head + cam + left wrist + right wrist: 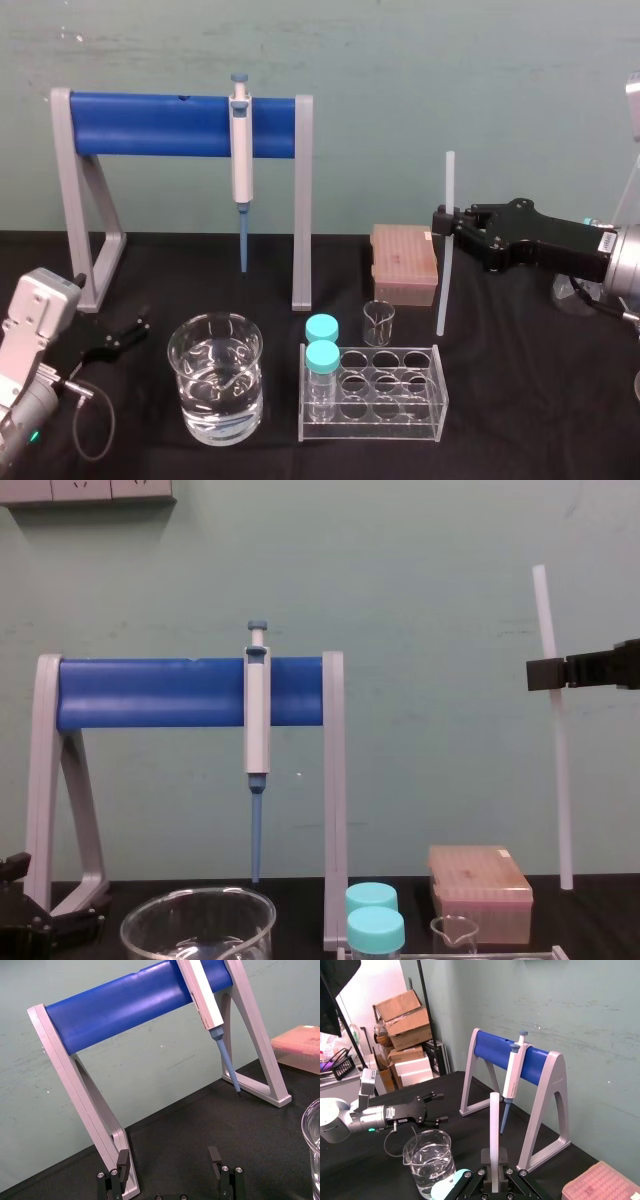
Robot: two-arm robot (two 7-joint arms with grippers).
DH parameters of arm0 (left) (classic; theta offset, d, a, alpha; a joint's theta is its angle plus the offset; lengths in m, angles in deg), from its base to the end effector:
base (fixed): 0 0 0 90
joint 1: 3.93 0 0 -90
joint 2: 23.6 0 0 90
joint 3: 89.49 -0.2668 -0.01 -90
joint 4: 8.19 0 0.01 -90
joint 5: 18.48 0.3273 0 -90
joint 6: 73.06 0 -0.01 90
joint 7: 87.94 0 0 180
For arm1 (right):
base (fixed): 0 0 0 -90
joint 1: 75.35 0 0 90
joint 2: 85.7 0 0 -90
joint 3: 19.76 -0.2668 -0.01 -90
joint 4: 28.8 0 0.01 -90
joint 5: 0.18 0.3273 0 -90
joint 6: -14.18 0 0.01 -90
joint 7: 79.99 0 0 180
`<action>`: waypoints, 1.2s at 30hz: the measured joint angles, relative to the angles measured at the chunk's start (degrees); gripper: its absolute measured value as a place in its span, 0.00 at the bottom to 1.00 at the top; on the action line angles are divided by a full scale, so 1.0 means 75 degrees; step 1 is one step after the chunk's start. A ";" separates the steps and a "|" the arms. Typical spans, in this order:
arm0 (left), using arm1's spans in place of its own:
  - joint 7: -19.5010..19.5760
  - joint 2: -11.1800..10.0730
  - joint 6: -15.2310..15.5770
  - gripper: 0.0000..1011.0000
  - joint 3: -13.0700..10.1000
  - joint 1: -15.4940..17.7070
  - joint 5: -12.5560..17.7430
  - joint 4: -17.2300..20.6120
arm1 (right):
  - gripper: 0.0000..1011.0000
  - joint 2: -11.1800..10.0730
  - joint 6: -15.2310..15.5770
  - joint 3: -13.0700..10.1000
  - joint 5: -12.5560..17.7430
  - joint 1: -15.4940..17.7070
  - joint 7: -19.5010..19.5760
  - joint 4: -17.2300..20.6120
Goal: Pick up the stirring rod with one hand, then place it down.
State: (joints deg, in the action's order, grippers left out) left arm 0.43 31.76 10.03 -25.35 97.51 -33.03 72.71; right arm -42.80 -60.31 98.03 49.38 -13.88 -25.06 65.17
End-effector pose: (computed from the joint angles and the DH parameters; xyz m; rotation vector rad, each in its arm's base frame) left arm 0.3718 0.0646 -0.2871 0.3042 -0.2852 1.2482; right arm 0.4090 -0.0756 -0.1117 -0.1191 0.0433 -0.5909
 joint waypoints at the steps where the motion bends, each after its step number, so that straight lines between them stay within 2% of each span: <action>1: 0.0000 -0.0001 0.0000 0.99 0.0000 0.0000 0.0000 0.0000 | 0.07 0.0000 0.0000 0.0000 0.0000 0.0000 0.0000 0.0000; 36: 0.0000 -0.0001 0.0000 0.99 0.0000 0.0000 0.0000 0.0000 | 0.07 0.0004 0.0011 0.0003 -0.0005 -0.0007 -0.0013 -0.0007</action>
State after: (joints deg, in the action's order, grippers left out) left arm 0.43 31.75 10.03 -25.35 97.50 -33.03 72.71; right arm -42.78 -60.23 98.05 49.34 -13.93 -25.16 65.12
